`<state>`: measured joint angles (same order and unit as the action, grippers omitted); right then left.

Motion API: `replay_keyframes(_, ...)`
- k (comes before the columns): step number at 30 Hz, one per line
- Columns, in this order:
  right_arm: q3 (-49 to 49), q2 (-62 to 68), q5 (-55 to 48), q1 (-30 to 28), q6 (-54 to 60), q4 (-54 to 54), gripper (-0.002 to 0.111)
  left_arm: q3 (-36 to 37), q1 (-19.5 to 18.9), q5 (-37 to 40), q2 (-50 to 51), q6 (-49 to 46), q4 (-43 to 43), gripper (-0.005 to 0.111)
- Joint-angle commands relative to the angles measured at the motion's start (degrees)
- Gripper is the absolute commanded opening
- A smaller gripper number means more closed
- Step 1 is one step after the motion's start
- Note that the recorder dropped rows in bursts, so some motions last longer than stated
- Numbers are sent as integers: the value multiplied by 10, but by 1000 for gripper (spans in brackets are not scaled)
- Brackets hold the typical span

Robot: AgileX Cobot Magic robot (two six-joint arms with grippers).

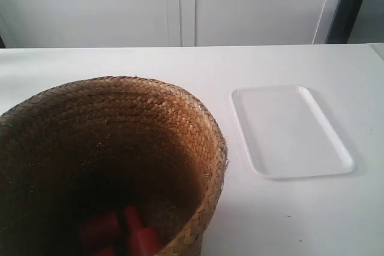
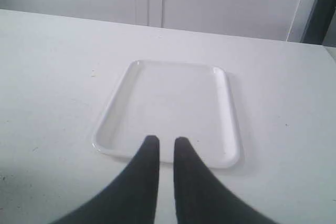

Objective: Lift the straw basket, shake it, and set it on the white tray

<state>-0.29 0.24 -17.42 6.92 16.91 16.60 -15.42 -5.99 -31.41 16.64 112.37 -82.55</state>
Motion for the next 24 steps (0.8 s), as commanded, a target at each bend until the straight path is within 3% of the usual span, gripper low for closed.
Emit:
replay_keyframes(1, 3, -2, 2, 0, -3, 0, 11, -92, -1, -172, 70, 89, -127, 74)
replay_keyframes(5, 3, -2, 2, 0, -3, 0, 11, -120, -1, -263, 120, 89, -137, 75)
replay_keyframes(7, 3, -2, 2, 0, -3, 0, 11, -123, 3, -268, 137, 89, -173, 75)
replay_keyframes(17, 3, -2, 2, 0, -3, 0, 11, -128, 20, -321, 166, 89, -174, 75)
replay_keyframes(24, 3, -2, 2, 0, -3, 0, 11, -127, 20, -141, 175, 89, -174, 75)
